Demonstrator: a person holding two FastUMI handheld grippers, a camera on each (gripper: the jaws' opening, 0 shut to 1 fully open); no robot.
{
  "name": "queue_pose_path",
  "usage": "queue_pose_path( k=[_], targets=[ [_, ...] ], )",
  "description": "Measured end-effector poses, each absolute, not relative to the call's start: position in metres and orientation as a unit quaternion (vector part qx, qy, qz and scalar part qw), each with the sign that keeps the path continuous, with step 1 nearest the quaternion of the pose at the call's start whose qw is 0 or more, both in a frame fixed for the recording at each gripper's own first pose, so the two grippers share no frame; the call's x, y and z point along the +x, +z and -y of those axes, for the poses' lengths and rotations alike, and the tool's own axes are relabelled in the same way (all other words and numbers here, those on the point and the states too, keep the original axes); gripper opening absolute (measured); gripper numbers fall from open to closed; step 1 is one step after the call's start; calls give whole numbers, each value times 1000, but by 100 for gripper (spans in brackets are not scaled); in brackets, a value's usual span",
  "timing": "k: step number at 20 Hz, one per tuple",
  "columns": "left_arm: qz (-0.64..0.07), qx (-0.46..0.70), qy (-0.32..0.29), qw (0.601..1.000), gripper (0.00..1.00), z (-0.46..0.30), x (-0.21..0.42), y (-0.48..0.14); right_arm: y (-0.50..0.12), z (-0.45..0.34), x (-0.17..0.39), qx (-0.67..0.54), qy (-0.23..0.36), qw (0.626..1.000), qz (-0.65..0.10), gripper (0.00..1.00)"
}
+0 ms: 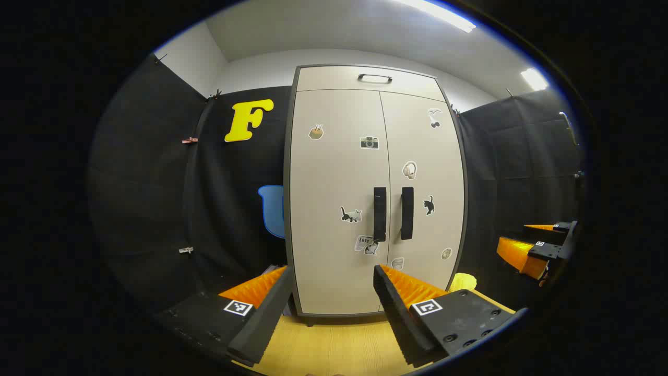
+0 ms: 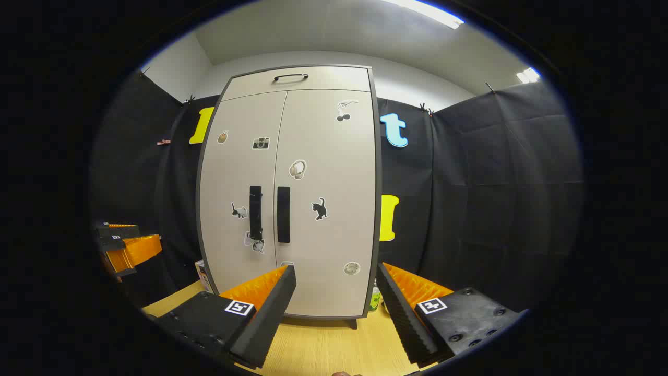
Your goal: Open the right door of the double-door shoe cabinet with the right hand, and open the left door with the left hand.
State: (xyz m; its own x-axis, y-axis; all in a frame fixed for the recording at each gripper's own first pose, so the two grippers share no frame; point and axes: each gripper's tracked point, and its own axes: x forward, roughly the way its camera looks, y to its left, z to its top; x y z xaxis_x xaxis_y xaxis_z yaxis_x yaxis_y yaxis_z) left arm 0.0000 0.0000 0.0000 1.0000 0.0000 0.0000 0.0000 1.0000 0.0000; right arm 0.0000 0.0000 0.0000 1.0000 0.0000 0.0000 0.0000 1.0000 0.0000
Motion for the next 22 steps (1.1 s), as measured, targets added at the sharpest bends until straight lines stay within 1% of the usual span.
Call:
queue_pose_path(
  k=[11,16,22],
  targets=[
    [-11,-2,3,1000,95,-7,4,3,5,-8,9,0,14,1000,1,98],
    [-20,-15,8,1000,95,-8,2,-1,11,-17,24,-4,29,1000,-1,98],
    [-17,4,10,1000,95,-9,3,2,15,-37,34,1,51,999,2,98]
  ],
)
